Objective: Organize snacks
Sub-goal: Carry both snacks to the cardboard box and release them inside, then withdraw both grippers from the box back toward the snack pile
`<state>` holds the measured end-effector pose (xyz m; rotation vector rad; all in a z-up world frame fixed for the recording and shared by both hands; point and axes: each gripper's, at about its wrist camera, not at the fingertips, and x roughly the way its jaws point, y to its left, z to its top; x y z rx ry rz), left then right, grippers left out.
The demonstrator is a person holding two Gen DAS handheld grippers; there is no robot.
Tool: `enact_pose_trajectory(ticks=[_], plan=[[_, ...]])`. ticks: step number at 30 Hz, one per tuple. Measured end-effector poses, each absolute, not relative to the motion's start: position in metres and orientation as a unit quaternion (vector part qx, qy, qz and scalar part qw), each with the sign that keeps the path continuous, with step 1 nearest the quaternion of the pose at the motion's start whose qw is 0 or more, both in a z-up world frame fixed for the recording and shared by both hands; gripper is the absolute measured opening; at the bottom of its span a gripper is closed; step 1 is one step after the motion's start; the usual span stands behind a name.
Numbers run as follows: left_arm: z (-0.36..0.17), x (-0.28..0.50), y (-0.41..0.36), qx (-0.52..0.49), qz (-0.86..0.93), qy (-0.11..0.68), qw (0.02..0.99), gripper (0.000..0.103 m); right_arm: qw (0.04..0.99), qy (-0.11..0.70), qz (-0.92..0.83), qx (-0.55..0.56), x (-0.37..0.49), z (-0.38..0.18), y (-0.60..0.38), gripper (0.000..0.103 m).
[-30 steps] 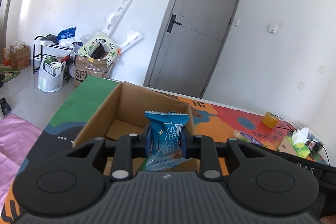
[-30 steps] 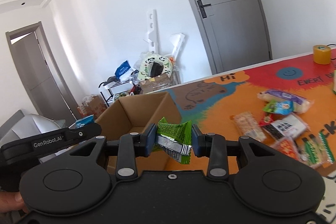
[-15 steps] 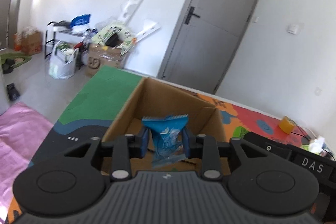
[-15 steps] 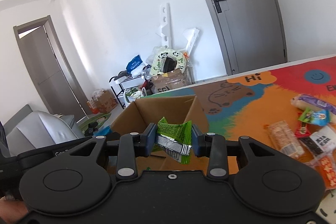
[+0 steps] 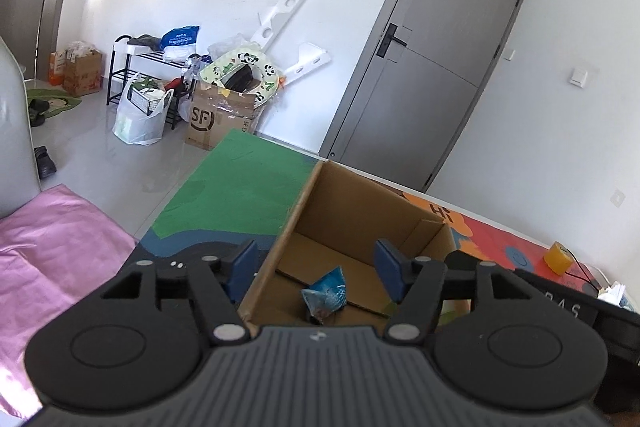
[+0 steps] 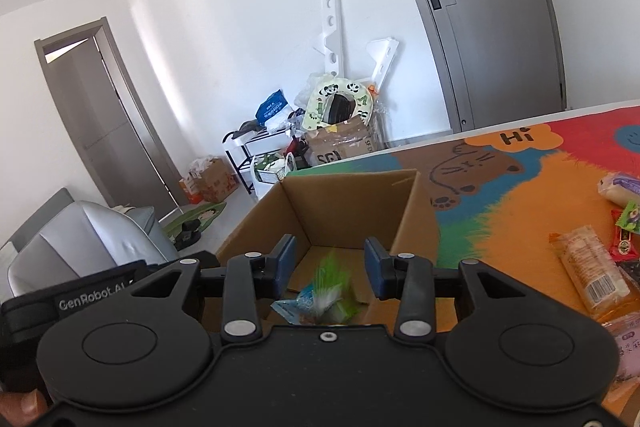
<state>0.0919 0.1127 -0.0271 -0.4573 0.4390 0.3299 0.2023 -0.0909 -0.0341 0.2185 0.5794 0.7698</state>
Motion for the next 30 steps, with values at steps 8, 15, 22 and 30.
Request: enact_pose_trajectory(ticks=[8,15,22,30], plan=[[-0.025,0.088,0.105,-0.216,0.165,0.214,0.938,0.078,0.887,0.28,0.347,0.118,0.198,-0.035,-0.111,0.05],[-0.025,0.087,0.088,-0.199,0.173,0.222,0.939,0.086,0.892,0.292,0.323,0.118,0.19,-0.041,-0.137,0.065],[-0.022,0.082,0.073,-0.19,0.17,0.228,0.94,0.092,0.893,0.306,0.309,0.118,0.182,-0.046,-0.161,0.077],[-0.021,0.082,0.047,-0.168,0.14,0.244,0.945,0.092,0.898,0.308,0.289,0.123,0.173,-0.046,-0.188,0.096]])
